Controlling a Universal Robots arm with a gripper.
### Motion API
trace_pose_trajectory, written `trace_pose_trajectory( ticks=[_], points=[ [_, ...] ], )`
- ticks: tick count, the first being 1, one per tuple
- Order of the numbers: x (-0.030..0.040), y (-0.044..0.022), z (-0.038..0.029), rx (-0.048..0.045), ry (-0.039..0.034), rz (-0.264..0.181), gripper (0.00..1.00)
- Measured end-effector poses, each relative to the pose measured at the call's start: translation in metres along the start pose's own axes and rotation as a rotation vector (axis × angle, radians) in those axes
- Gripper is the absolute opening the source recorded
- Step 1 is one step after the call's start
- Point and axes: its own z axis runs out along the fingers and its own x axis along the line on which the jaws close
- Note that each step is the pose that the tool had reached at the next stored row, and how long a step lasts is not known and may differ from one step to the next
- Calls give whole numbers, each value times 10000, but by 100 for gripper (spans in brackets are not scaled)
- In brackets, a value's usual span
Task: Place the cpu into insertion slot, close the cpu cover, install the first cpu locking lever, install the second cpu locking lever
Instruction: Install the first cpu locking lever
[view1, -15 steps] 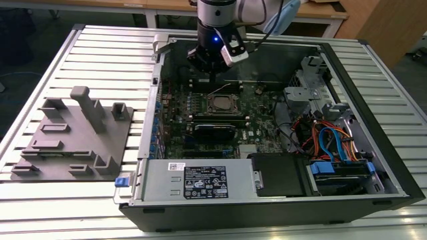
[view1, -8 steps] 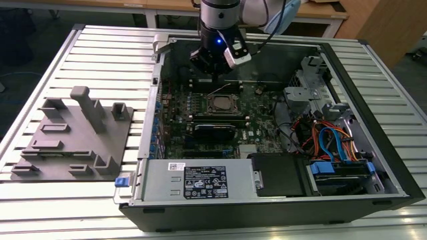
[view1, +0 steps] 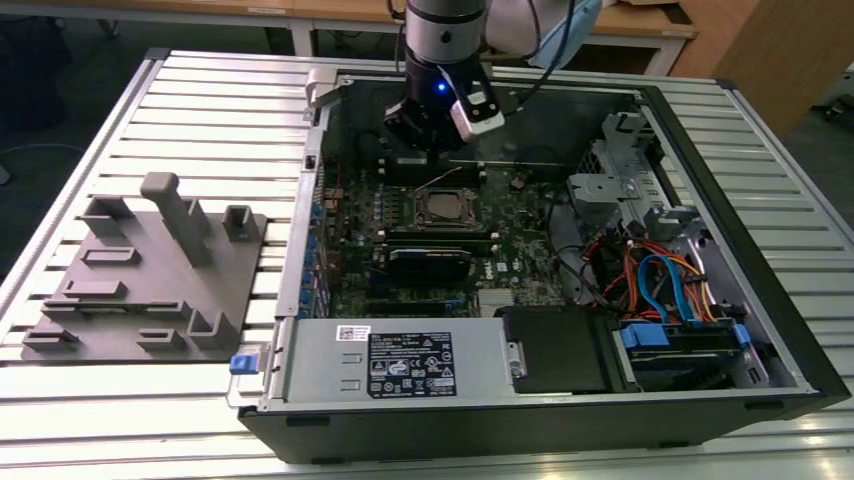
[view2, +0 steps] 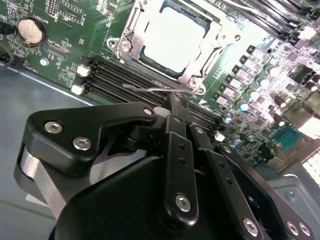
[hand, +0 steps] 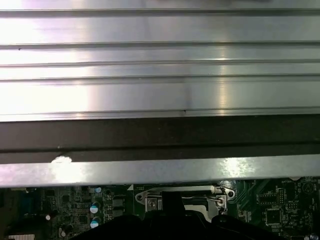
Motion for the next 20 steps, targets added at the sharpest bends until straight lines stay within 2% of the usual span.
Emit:
trace_pose_trajectory(
  ticks=[12, 20],
  points=[
    [-79, 8, 59, 2, -6, 96, 10],
    [-117, 39, 104, 3, -5, 98, 10]
  ],
)
